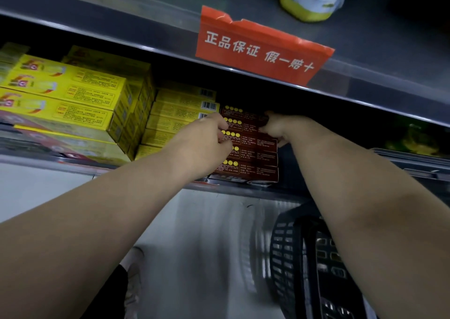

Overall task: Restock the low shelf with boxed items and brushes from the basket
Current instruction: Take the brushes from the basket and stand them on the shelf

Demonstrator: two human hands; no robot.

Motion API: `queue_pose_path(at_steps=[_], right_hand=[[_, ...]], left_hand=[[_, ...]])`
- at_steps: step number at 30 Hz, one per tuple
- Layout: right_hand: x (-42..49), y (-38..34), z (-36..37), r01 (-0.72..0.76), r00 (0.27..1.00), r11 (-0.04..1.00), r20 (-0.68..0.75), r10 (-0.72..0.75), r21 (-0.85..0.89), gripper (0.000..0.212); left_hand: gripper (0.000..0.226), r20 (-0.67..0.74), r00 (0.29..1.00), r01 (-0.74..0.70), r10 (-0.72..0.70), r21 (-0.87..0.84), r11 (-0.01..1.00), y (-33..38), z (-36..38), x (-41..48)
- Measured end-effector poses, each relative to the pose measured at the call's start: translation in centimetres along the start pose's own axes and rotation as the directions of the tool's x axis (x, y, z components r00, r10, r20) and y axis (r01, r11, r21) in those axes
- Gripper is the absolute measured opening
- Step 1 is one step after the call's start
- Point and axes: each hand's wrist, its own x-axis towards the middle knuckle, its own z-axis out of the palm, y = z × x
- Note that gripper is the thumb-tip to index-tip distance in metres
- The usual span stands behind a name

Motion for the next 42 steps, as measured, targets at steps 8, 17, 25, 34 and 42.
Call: queue_pose_path(at_steps=[8,17,25,34,42], right_hand=[[-7.4,-1.2,-4.0,0.058,0.997,0.987,-0.041,-0.064,-0.147,0.033],[-25.9,9.1,-3.9,0.451,0.859,0.796,-0.437,-0.265,0.404,0.017],[-29.0,24.1,3.0,0.132,0.959,0.687,-0.268,0.095,0.715,0.018],[-23.5,34.8,8.0,-0.416,0.909,0.906,0.022,0.415,0.079,0.045],[-19.4,35.7,10.7,-0.044,0.994,0.908,0.071,0.080,-0.416,0.060]], left_hand=[[0.019,0.040,0.976,-0.213,0.213,-0.005,0.977,4.9,1.4,-2.7],[0.031,0.233,0.728,-0.681,0.645,0.129,0.721,12.9,5.6,-8.2],[0.025,0.429,0.636,-0.756,0.642,0.177,0.631,17.5,11.9,-10.6],[0.021,0.490,0.667,-0.705,0.560,0.175,0.687,19.9,16.4,-8.8],[0.020,0.564,0.678,-0.674,0.472,0.219,0.706,19.6,18.4,-7.5]])
